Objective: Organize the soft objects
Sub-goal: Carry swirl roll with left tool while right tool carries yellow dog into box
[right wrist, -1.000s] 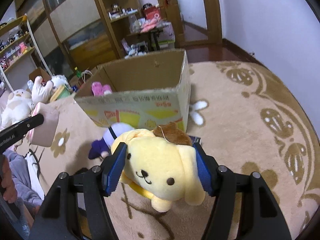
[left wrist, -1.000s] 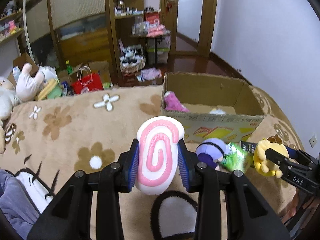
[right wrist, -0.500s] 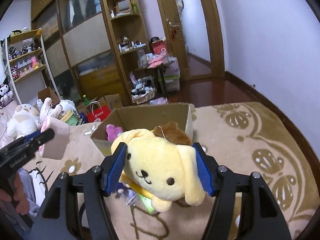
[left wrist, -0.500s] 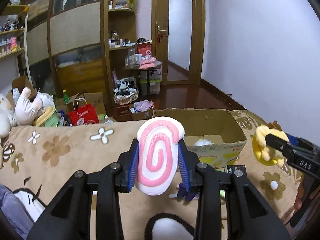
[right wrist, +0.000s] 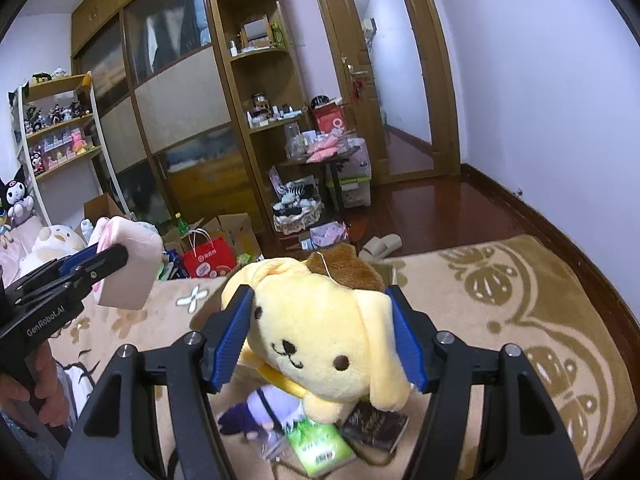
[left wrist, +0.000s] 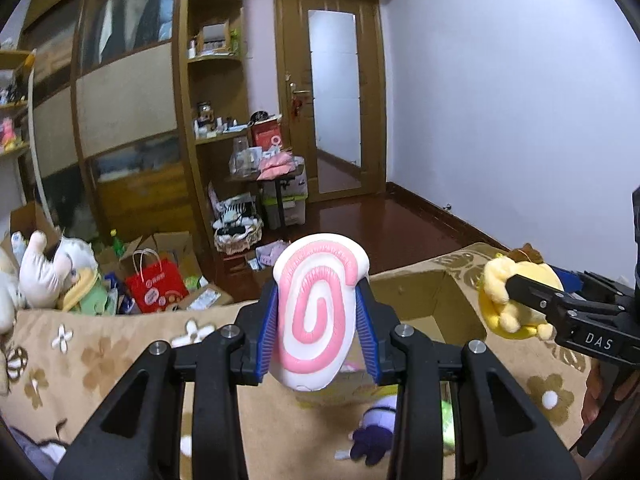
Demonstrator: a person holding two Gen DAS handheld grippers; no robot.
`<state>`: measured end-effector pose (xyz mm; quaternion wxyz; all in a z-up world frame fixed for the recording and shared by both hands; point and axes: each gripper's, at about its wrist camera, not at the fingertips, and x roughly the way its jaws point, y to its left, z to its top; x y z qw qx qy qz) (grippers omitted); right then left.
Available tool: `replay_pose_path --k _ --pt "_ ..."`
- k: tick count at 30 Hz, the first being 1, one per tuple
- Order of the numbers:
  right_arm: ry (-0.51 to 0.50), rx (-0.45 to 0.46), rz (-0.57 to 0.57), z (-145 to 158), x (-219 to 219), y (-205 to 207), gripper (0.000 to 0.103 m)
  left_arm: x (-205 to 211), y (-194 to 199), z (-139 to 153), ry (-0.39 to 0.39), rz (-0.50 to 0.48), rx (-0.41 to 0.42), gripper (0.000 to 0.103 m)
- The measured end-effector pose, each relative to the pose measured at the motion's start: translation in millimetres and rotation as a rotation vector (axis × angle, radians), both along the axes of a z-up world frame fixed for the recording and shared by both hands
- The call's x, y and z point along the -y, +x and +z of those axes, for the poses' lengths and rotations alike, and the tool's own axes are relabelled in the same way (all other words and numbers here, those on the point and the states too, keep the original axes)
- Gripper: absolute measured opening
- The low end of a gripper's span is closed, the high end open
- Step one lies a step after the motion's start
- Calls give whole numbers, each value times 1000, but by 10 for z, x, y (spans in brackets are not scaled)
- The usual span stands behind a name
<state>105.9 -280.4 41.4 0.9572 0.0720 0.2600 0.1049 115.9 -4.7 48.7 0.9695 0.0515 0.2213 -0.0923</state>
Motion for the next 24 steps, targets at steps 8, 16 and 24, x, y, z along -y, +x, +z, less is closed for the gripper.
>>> replay_pose_path --k 8,16,24 --pt "-10 28 9 35 -57 232 71 182 242 -109 6 -21 -11 35" --pt "-33 -31 22 -289 -116 485 71 196 518 -475 -4 -23 -105 36" --pt "-51 -109 25 -672 -133 673 71 165 753 -816 -21 -14 -217 38"
